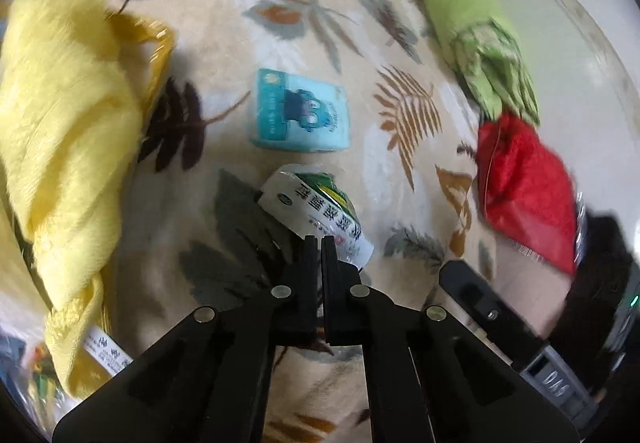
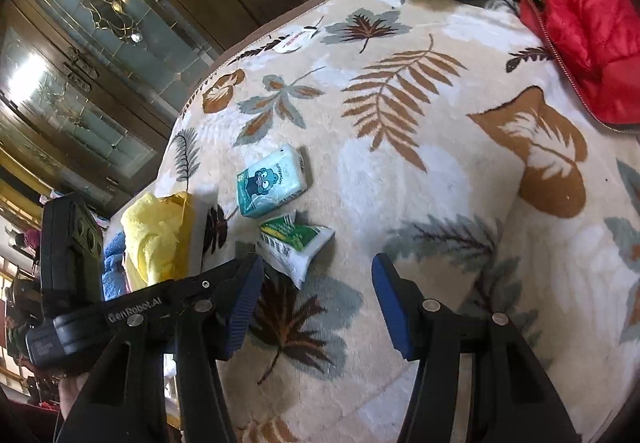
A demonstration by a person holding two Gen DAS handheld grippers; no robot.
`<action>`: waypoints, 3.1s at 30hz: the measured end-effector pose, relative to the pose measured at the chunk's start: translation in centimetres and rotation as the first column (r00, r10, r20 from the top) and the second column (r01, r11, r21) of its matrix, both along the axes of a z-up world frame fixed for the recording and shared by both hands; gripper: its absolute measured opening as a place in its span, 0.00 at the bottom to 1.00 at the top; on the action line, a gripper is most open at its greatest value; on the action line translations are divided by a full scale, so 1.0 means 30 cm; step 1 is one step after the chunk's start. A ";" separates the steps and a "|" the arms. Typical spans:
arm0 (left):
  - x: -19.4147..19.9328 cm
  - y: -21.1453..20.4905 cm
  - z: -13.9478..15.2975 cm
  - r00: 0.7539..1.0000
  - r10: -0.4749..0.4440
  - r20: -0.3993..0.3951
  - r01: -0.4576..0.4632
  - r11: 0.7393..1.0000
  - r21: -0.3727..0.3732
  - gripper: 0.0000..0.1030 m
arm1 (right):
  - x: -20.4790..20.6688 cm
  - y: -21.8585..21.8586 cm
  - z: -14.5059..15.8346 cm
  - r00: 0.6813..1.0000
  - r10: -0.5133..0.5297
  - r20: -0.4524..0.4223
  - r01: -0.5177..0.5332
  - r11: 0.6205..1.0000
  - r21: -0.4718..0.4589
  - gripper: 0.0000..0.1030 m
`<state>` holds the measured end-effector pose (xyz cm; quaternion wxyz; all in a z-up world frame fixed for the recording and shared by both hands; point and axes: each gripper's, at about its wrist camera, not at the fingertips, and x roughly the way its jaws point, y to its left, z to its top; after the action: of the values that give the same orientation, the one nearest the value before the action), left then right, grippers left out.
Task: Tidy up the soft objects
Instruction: 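Grasp the green-label sachet with the left tool while the right tool grasps the teal cartoon card pack, then carry the sachet with the left tool while the right tool carries the teal pack over the tray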
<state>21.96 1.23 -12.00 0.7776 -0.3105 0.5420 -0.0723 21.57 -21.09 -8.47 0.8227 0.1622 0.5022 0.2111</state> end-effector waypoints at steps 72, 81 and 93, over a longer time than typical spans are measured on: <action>-0.547 0.608 0.234 0.983 0.071 0.172 -0.091 0.989 0.116 0.17 | -0.283 0.563 0.264 0.953 0.232 0.195 -0.237 0.972 0.002 0.09; -0.502 0.612 0.173 0.978 0.074 0.196 -0.119 0.966 0.230 0.17 | -0.255 0.746 0.107 0.963 0.252 0.092 -0.252 0.968 -0.009 0.09; -0.454 0.576 0.129 0.961 0.055 0.270 -0.140 0.941 0.309 0.36 | -0.284 0.757 0.075 0.961 0.241 0.133 -0.234 0.970 -0.071 0.26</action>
<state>8.35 18.51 -8.13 0.8843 -0.1929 0.4249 0.0173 13.06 1.61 -6.21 0.8290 0.0628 0.4643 0.3053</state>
